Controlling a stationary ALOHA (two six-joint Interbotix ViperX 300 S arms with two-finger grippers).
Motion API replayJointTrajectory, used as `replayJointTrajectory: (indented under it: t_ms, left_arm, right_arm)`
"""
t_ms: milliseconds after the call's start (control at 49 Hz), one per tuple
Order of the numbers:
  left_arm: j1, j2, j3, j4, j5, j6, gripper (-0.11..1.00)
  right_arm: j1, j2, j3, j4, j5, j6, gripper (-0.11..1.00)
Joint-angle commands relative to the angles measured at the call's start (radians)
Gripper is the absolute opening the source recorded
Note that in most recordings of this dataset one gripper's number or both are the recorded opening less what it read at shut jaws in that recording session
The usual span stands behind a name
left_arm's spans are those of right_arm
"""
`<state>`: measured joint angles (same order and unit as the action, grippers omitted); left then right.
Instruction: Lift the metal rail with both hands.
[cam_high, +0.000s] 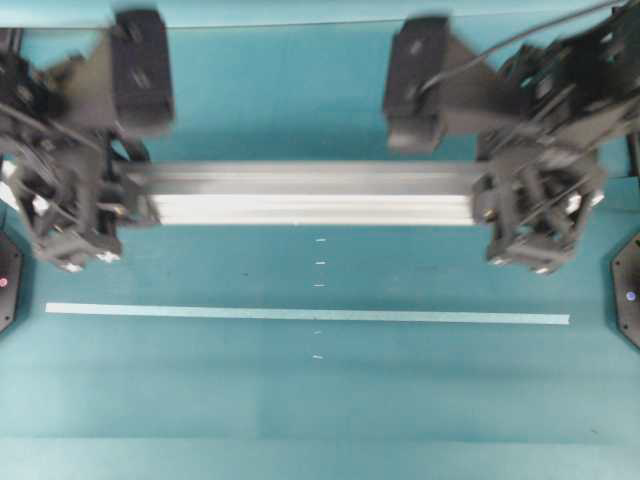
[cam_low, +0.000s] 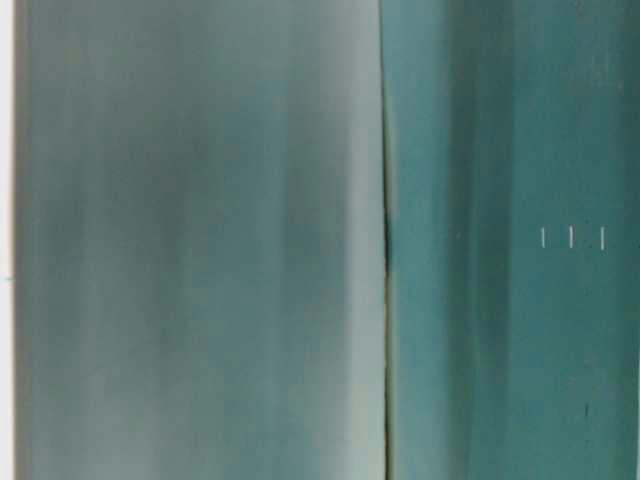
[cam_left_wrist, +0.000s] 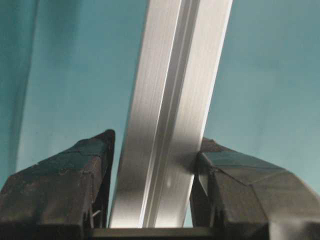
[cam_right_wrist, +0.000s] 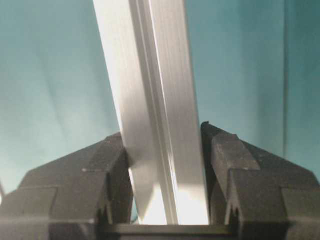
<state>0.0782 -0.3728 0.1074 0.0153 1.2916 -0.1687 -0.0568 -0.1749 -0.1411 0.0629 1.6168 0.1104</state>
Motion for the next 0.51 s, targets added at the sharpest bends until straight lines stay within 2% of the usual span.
replayJointTrajectory:
  t_ms: [0,224,489]
  left_arm:
    - [0.049,0.021,-0.123,0.005,0.041,-0.031,0.35]
    - [0.049,0.115,-0.316,0.008,0.193,-0.028,0.35]
    - [0.048,0.169,-0.425,0.011,0.253,0.012,0.35]
  right_arm:
    - [0.008,-0.008,-0.081,0.005,0.012,0.064,0.38]
    - [0.008,-0.009,-0.153,-0.002,0.074,0.067,0.38]
    - [0.009,-0.015,-0.155,-0.008,0.08,0.071,0.38]
